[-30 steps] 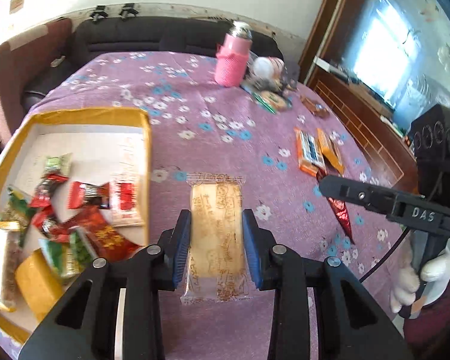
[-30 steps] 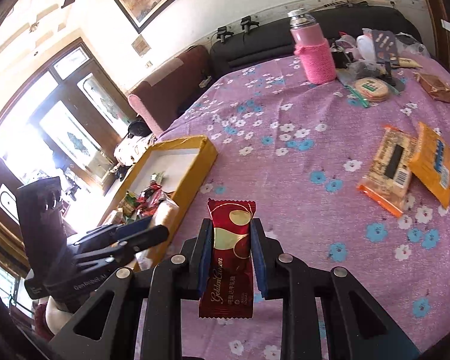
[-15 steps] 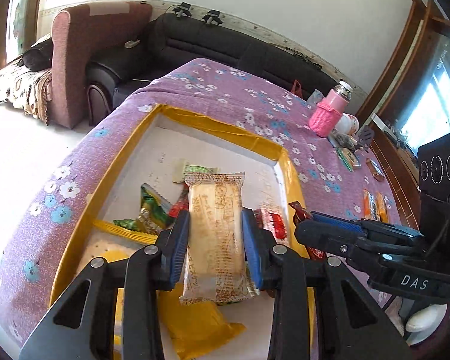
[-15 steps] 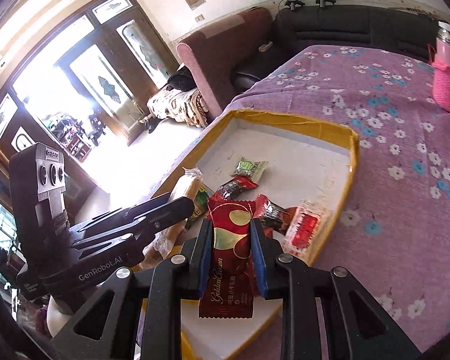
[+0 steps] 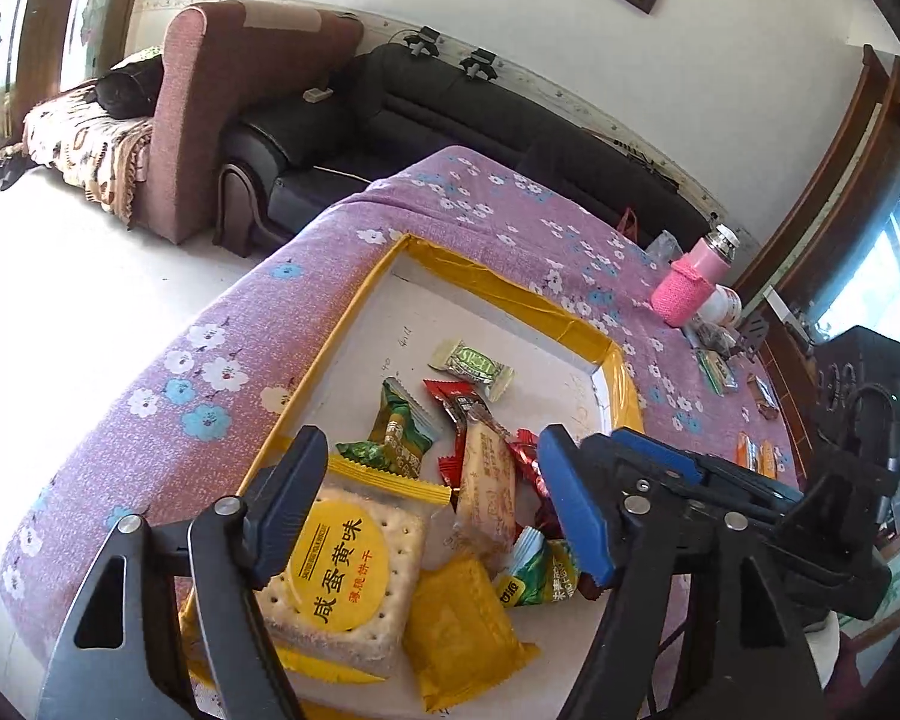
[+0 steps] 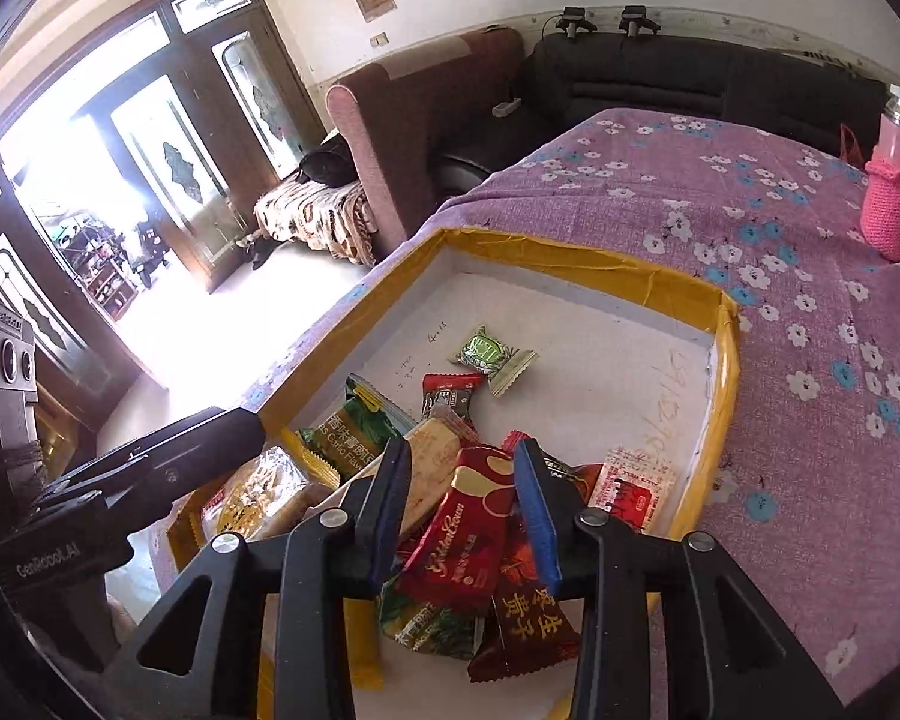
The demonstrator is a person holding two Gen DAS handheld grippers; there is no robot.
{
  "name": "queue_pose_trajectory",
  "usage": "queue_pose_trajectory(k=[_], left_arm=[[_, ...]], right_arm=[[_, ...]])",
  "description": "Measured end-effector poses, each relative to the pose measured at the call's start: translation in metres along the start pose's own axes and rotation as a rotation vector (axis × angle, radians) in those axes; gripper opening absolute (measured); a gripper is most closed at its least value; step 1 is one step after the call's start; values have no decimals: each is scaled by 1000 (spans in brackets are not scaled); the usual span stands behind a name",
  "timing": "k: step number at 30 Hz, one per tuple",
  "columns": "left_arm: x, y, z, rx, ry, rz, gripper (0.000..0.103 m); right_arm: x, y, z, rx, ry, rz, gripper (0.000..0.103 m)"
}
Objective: Organize snacks
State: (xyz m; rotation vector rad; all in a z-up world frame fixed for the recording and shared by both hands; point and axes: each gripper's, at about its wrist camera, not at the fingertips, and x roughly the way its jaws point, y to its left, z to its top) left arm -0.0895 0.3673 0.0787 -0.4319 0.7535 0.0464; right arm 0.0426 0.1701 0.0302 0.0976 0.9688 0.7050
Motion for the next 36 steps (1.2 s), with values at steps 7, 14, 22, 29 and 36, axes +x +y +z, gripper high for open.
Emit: queue_pose_trajectory(k=[7, 14, 22, 29, 36], left_arm=[[-22, -14, -9, -60, -65, 117, 79], [-62, -60, -34, 18, -266, 297, 79], [-70, -123, -50, 166, -308, 394, 97], [-41, -157, -68, 245, -177, 357, 98], [-33, -172, -79, 299, -129, 347, 98]], right_arm=[[-61, -13, -27, 33, -125, 1, 52], [-107, -37, -66, 85, -210, -37, 65], [-130, -60, -107, 132, -277, -85, 71], [-141, -75, -121, 171, -293, -118, 73], [-139, -88, -128, 213, -281, -119, 73]])
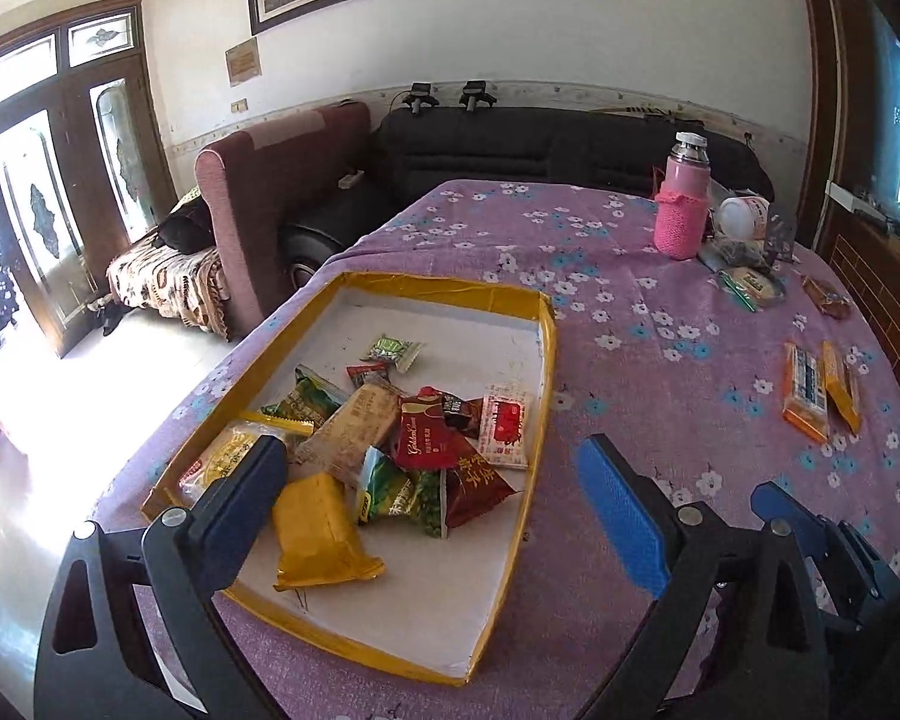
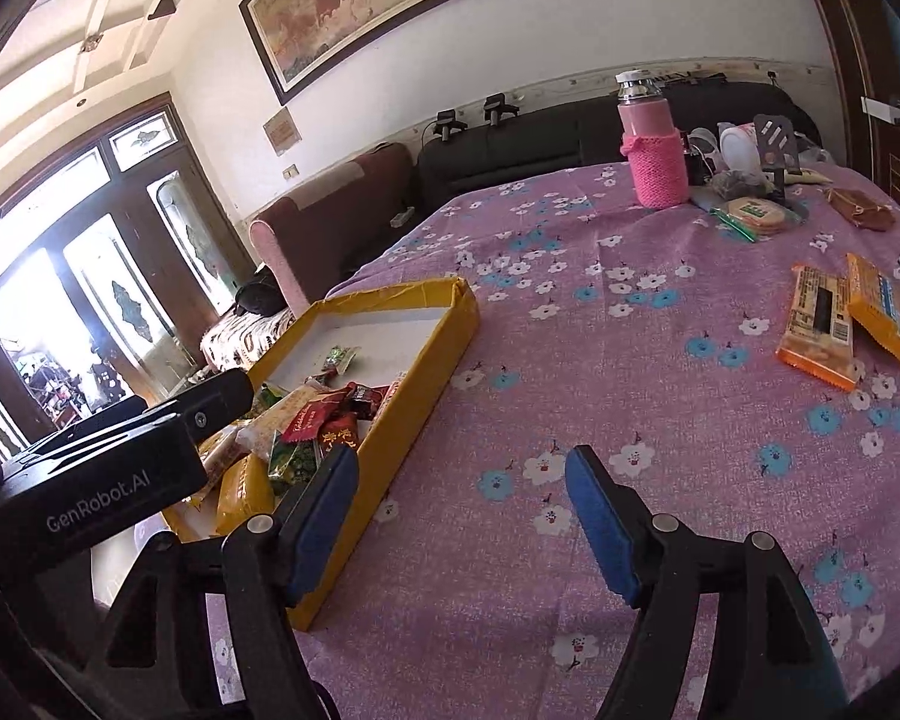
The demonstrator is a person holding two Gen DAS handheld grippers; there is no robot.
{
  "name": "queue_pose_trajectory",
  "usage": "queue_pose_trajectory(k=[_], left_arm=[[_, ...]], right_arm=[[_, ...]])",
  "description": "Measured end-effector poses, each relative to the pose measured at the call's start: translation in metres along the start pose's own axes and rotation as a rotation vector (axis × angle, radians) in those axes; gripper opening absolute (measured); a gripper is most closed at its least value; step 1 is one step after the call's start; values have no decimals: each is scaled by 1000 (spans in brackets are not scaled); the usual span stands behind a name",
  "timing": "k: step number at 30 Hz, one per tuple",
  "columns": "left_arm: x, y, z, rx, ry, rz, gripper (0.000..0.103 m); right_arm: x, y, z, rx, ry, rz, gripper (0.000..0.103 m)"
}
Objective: Organize snacks
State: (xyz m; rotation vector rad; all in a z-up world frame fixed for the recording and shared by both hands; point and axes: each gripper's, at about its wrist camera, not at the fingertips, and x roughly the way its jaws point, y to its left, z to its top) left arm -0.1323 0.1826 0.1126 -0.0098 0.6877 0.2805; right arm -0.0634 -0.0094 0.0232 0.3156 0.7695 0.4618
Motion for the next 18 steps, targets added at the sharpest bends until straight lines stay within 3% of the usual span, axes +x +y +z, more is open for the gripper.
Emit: queue_pose_trajectory(k=[14, 18], left_arm=[[7, 6, -4, -16, 39, -21, 98], [-5, 11, -3, -32, -29, 15, 98]], right_arm=[[11, 12, -7, -27, 39, 5, 74], [10, 14, -8, -34, 39, 6, 74]])
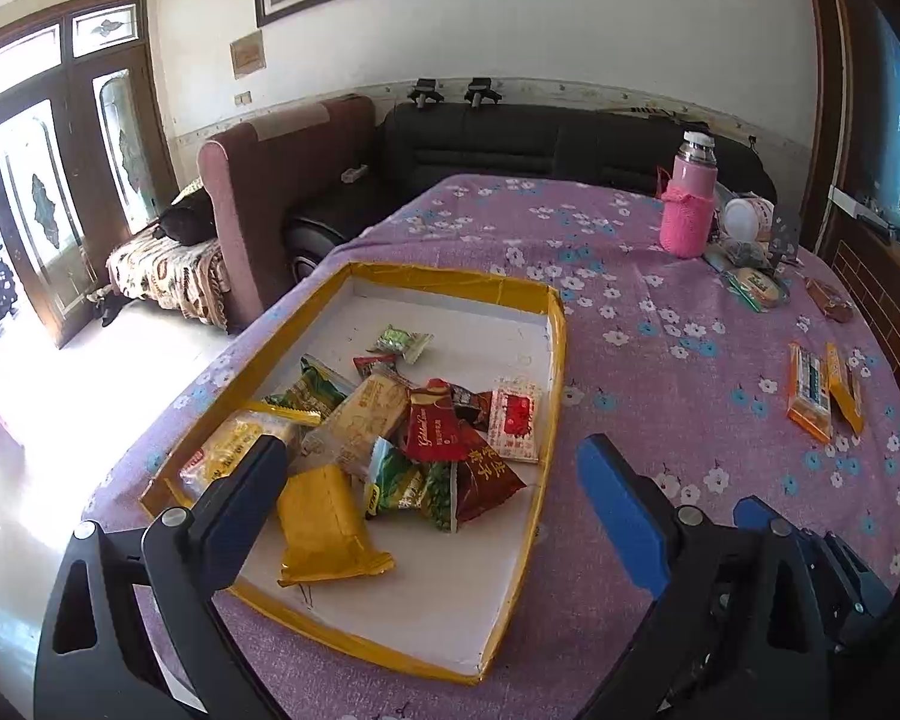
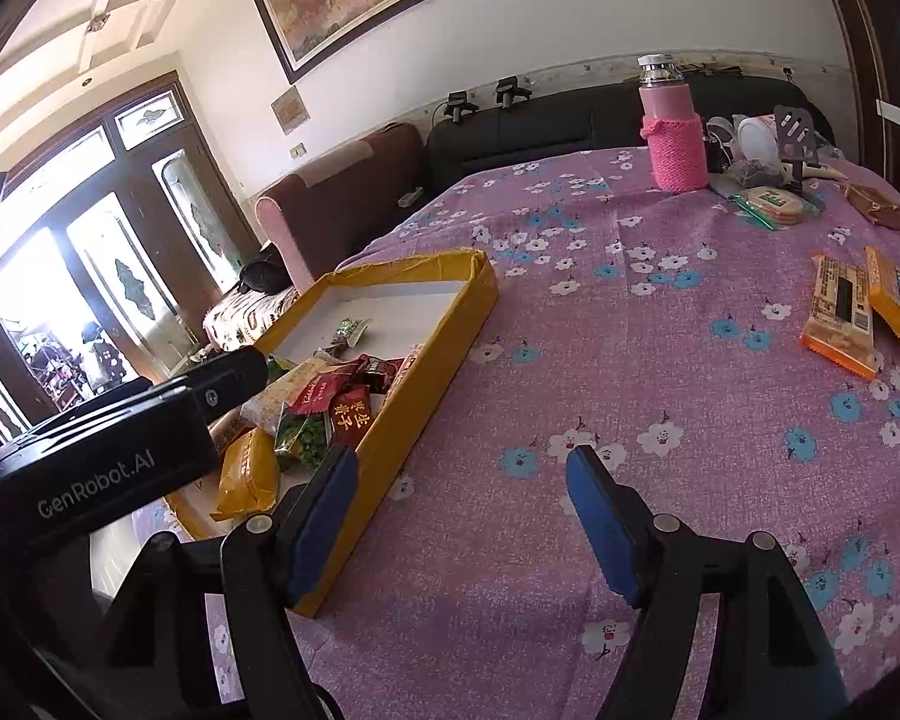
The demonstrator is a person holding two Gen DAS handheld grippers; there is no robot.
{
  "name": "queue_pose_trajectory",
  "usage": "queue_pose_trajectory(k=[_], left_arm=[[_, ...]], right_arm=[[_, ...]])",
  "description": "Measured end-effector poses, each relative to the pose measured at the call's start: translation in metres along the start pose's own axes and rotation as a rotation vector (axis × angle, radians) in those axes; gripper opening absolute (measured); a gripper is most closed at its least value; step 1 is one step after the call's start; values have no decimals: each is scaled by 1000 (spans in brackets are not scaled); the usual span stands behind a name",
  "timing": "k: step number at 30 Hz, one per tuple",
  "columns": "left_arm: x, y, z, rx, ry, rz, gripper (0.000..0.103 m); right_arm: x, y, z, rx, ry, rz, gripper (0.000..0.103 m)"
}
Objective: Organize snacks
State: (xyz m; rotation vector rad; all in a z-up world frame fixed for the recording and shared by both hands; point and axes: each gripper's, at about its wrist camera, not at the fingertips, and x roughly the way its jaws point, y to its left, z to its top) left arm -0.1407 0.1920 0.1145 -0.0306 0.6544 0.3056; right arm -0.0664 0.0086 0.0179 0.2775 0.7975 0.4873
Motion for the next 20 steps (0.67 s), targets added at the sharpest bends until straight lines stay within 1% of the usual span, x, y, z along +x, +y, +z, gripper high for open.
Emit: queue_pose_trajectory(k=[2, 3, 5, 6, 7, 9, 12, 15, 18, 20], left_arm=[[-21, 4, 5, -21, -97, 45, 98], [-33, 6, 7, -28, -139, 56, 99], [-51, 8, 9, -14, -209, 39, 103], [-55, 10, 7, -7, -229, 23, 103], [-56, 12, 5, -12, -231, 8, 103], [-51, 17, 0, -41, -215, -36, 103], [-39, 20, -4, -61, -159, -81, 103], [-29, 17, -8, -71, -100, -101, 103], [-23, 3, -13, -32, -59, -82, 103], [-19, -7, -14, -10, -26, -95, 103]], right_arm=[[-2, 2, 0, -8, -5, 1, 74], [-3, 3, 0, -13, -8, 1, 74], [-5, 3, 1, -19, -10, 4, 74], [-5, 3, 1, -20, -11, 6, 74], [-7, 4, 1, -23, -13, 9, 74], [-8, 5, 1, -37, -12, 13, 74], [-10, 8, 0, -68, 1, 13, 74], [-10, 7, -3, -84, 12, 13, 74], [-14, 2, -3, -77, 13, 10, 74], [-19, -5, -2, -63, 10, 3, 74]])
